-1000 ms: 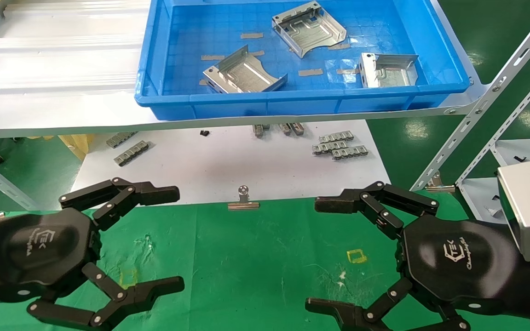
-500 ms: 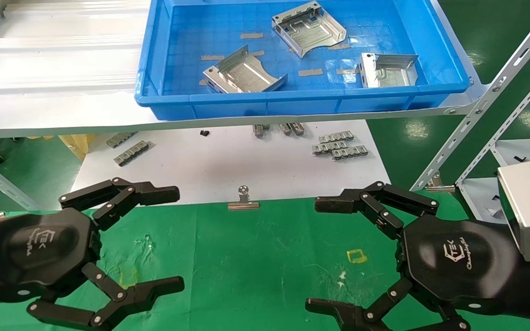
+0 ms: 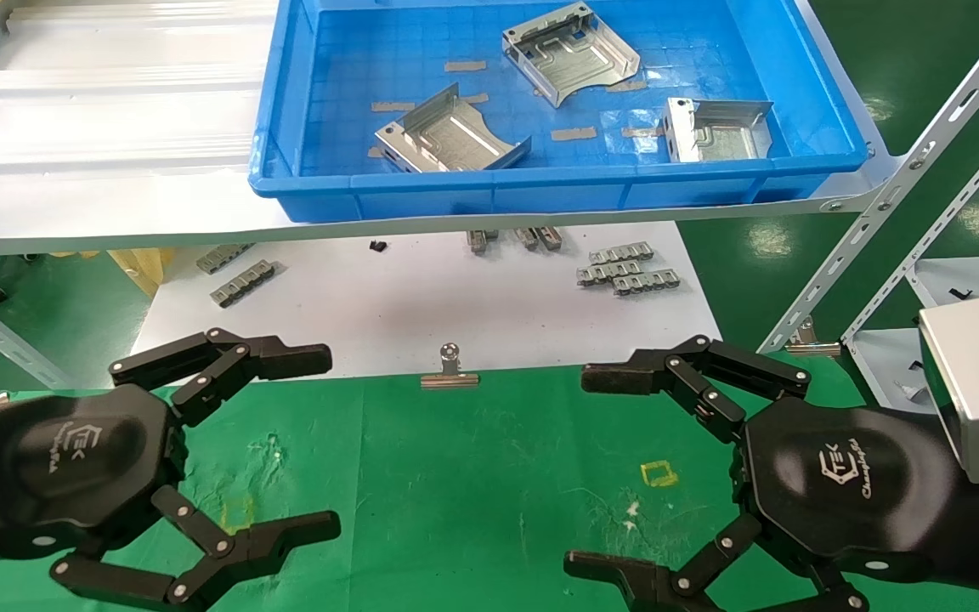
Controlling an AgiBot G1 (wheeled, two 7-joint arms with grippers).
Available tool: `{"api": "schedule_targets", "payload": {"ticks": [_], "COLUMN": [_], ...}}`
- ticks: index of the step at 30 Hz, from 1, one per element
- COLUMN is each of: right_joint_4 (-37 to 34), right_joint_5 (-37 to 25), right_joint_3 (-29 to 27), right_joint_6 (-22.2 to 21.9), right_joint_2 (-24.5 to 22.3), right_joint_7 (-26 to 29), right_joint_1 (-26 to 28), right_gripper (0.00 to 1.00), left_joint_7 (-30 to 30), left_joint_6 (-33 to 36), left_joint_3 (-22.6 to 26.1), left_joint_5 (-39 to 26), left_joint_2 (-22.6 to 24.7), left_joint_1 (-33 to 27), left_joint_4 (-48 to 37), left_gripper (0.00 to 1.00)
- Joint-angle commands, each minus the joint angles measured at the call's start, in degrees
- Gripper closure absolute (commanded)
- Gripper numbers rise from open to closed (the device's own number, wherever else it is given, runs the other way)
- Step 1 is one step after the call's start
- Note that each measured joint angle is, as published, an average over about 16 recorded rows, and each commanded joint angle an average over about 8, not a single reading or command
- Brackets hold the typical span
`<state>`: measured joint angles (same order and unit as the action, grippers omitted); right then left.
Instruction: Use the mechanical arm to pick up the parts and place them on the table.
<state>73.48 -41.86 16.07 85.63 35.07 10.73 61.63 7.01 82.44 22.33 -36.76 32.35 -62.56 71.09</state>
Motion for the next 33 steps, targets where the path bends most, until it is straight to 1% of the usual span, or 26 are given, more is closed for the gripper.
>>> {"api": "schedule_targets", "payload": {"ticks": [1, 33], "right_joint_4": [0.0, 0.0], "right_joint_5": [0.0, 0.0], "right_joint_3": [0.0, 0.0], "right_joint_6": [0.0, 0.0], "right_joint_2": [0.0, 0.0], "right_joint_7": [0.0, 0.0], "right_joint_1": [0.0, 0.0], "right_gripper": [0.0, 0.0], "left_joint_7": [0.0, 0.0], "left_joint_6": [0.0, 0.0], "left_joint_3": [0.0, 0.0], "left_joint_5": [0.0, 0.0], "left_joint_2": [0.0, 0.0], "left_joint_1": [0.0, 0.0], "left_joint_4": [0.0, 0.0], "left_gripper": [0.0, 0.0]}}
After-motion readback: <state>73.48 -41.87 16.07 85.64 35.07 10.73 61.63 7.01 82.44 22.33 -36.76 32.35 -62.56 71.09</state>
